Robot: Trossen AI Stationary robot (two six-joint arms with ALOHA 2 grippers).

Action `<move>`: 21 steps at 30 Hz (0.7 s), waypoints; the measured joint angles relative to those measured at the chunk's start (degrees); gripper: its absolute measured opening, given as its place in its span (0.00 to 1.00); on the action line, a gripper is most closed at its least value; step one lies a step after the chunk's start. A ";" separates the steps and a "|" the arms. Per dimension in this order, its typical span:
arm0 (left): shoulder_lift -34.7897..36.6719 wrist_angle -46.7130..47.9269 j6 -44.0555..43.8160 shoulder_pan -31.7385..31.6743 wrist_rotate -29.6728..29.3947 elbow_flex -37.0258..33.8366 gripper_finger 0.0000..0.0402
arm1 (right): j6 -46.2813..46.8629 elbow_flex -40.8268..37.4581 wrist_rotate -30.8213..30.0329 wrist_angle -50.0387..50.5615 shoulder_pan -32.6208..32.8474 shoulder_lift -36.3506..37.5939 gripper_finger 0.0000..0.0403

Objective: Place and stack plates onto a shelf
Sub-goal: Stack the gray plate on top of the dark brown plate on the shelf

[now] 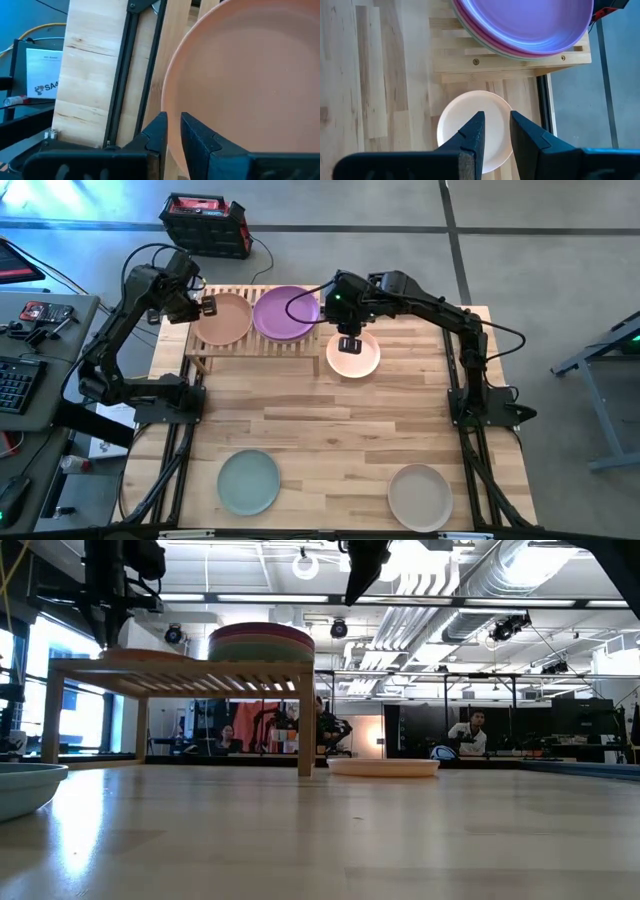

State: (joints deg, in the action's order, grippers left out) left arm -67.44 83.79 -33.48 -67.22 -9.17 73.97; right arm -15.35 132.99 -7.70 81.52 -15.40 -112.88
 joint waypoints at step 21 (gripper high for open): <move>8.93 0.33 12.37 12.70 17.19 -0.04 0.12 | 18.78 0.00 7.30 6.36 1.37 0.00 0.17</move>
State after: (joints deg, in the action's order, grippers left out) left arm -58.51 84.12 -21.11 -54.52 8.03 73.93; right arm 3.43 132.99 -0.41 87.88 -14.03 -112.88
